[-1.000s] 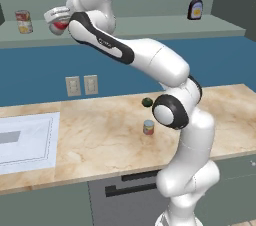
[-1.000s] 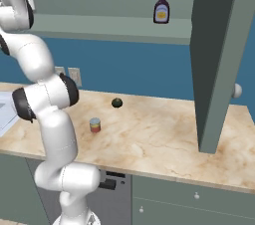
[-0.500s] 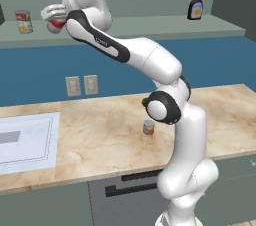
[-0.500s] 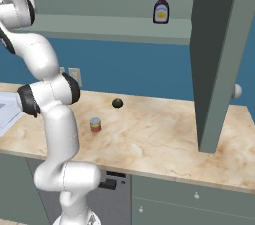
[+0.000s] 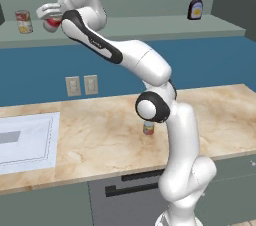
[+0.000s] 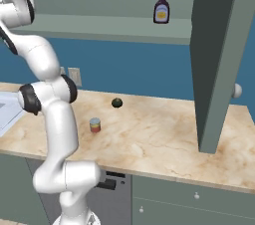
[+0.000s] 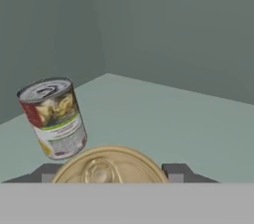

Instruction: Pick the cans from the counter and place them in their designated side in the cabinet.

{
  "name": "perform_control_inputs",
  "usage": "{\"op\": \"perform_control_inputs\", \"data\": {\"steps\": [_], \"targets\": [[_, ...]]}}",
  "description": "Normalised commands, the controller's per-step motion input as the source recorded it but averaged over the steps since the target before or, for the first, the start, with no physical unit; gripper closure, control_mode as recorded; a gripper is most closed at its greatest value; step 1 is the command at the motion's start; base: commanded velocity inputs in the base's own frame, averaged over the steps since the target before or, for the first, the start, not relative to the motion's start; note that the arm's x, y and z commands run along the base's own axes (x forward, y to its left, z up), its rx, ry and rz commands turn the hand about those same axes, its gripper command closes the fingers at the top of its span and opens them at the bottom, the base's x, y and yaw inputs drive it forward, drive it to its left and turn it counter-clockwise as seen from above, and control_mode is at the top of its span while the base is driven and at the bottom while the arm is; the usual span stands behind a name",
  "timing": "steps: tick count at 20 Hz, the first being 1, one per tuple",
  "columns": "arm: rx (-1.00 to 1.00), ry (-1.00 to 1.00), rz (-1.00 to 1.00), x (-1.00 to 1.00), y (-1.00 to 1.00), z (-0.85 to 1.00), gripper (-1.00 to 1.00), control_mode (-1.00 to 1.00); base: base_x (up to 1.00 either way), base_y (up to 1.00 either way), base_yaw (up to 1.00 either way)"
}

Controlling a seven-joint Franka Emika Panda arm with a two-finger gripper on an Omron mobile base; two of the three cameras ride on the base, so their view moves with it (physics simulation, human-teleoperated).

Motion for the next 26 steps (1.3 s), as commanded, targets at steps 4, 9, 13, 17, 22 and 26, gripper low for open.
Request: {"op": "perform_control_inputs", "data": {"steps": [4,9,13,17,22,26], "targets": [[-0.02,0.06,-0.03,0.22,0.13,-0.01,1.00,-1.00,0.00,0.00,0.00],[-0.02,0.07,-0.03,0.22,0.10,0.00,1.00,-1.00,0.00,0.00,0.00],[-0.02,0.07,-0.03,0.22,0.08,0.00,-1.00,-1.00,0.00,0.00,0.00],[-0.01,0.10,-0.03,0.21,0.01,0.02,-1.00,-1.00,0.00,0.00,0.00],[-0.01,0.12,-0.04,0.23,0.00,0.26,-1.00,-1.00,0.00,0.00,0.00],[-0.01,0.09,-0.04,0.19,0.00,0.47,-1.00,-1.00,0.00,0.00,0.00]]}}
